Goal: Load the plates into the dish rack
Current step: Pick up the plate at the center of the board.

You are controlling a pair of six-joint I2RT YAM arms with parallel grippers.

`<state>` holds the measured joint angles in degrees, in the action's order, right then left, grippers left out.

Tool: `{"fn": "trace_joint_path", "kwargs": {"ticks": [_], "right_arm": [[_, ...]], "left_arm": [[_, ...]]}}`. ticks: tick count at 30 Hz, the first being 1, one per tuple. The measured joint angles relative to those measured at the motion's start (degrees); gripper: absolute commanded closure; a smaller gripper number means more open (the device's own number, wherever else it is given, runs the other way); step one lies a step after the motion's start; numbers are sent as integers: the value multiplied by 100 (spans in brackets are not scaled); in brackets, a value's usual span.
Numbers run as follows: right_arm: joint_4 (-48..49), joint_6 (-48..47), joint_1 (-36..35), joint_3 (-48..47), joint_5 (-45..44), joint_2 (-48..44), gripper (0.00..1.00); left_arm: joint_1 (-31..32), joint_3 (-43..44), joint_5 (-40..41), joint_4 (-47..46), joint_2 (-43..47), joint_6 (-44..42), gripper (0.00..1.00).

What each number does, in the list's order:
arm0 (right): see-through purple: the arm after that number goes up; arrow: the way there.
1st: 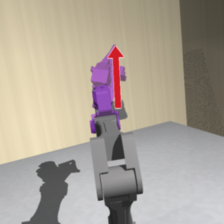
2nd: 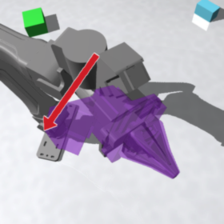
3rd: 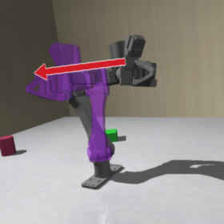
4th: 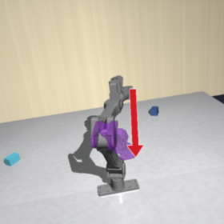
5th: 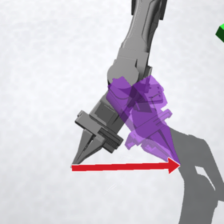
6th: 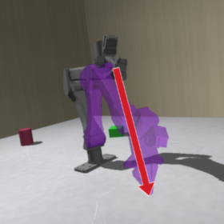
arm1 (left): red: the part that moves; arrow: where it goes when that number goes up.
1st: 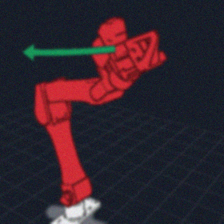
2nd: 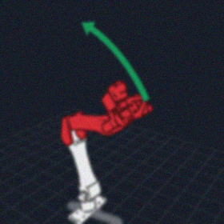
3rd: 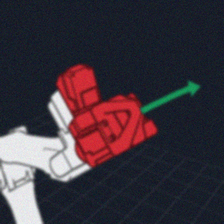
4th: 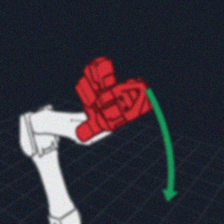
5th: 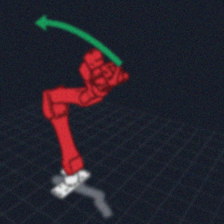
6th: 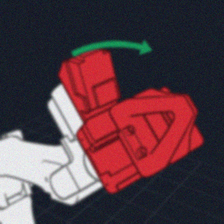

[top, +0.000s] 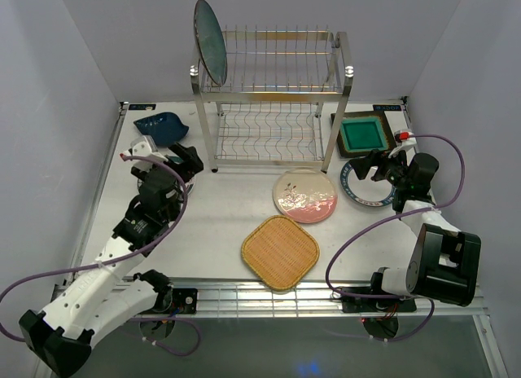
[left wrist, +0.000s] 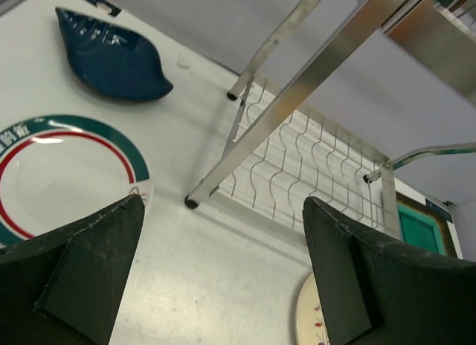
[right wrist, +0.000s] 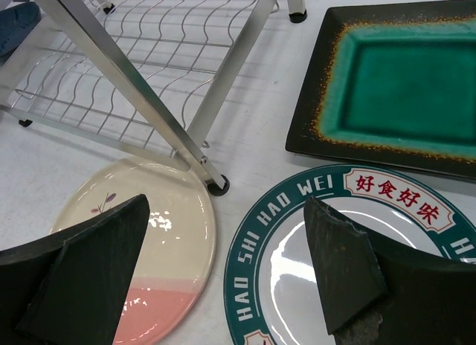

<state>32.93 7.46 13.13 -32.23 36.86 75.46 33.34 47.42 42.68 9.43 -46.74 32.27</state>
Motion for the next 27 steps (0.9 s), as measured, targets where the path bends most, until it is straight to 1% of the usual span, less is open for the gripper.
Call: {"fn": "trace_joint_path", "kwargs": {"ticks": [4, 10, 14, 19, 24, 27], "right_arm": [[0, 11, 2, -28, 66, 50, 10], [0, 48, 4, -68, 111, 138, 10], [-2, 87, 4, -70, 151, 142, 10], [-2, 103, 4, -70, 151, 142, 10], [-4, 111, 9, -79, 153, 142, 10], [-4, 111, 26, -83, 155, 142, 10]], "left_arm": [[0, -706, -11, 136, 439, 468, 2], [0, -1711, 20, 7, 1257, 1252, 2], [-2, -2350, 44, -146, 1478, 1759, 2], [-2, -2920, 142, -264, 1331, 2487, 2], [-31, -3654, 221, -780, 986, 3200, 2], [-157, -4046, 208, -1128, 789, 3475, 2]]}}
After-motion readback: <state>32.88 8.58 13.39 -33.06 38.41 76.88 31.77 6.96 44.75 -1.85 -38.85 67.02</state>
